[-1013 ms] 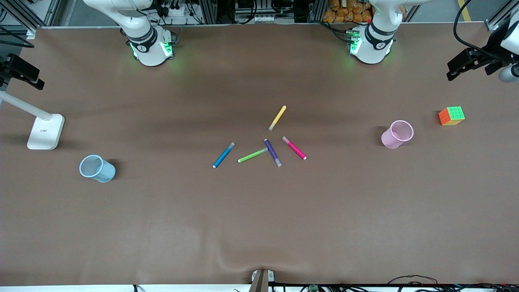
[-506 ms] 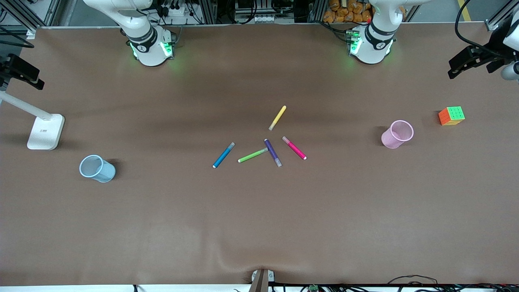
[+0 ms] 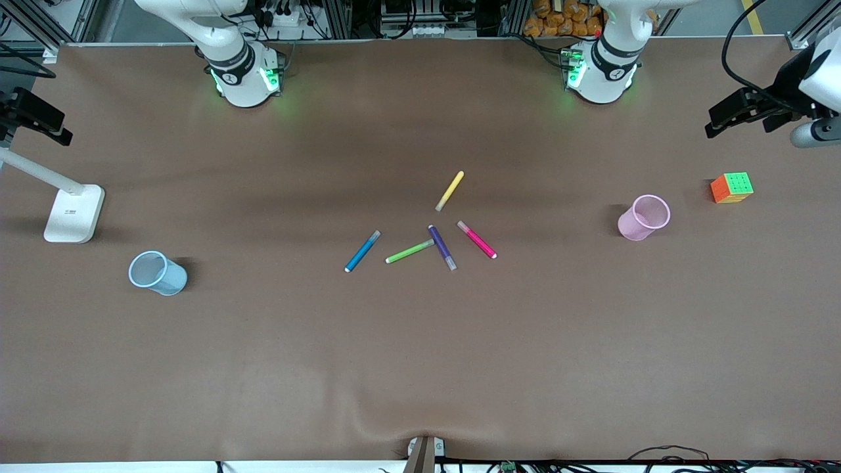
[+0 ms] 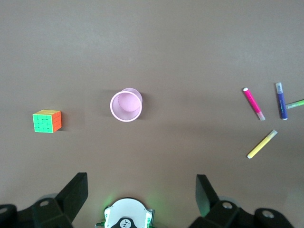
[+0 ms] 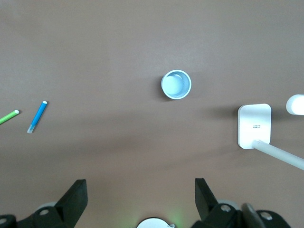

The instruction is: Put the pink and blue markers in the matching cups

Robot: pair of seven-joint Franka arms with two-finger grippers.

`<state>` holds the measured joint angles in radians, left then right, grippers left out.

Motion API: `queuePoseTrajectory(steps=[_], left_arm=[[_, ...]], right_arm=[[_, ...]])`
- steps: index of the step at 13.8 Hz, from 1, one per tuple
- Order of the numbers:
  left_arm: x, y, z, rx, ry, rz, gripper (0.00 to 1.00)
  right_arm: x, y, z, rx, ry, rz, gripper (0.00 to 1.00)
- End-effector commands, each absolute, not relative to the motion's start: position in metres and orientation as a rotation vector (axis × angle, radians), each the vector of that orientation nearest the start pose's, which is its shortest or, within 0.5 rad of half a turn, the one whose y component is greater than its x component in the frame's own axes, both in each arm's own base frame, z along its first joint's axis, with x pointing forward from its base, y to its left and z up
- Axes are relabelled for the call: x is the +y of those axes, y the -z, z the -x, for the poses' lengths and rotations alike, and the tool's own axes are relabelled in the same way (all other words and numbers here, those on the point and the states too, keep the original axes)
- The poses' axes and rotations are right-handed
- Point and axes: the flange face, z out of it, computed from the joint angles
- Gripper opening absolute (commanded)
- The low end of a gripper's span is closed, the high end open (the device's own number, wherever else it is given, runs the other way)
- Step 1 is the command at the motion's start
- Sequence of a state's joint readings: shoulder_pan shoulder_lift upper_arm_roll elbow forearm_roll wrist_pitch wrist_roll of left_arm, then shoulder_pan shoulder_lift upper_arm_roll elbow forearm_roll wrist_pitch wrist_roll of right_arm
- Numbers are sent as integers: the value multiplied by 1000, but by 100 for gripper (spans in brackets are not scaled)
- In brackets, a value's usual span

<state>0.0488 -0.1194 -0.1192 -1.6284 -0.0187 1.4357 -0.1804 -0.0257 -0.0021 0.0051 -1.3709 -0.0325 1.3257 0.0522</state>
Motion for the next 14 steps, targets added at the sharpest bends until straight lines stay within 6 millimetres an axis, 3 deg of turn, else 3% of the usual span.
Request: queuePoseTrajectory(steps=[1,6,14], left_arm=[[-41,-655,-501,-180,-133,3137,100],[-36,-634,-515,-191,-189,3097,100],[-32,-636,-520,-219,-154,3104,100]], right_arm=[[-13,-700,-524,107,-63,3183,100],[-16,-699,-524,113,-65,3180,100],[-9,-700,-524,100,-58,3169,100]])
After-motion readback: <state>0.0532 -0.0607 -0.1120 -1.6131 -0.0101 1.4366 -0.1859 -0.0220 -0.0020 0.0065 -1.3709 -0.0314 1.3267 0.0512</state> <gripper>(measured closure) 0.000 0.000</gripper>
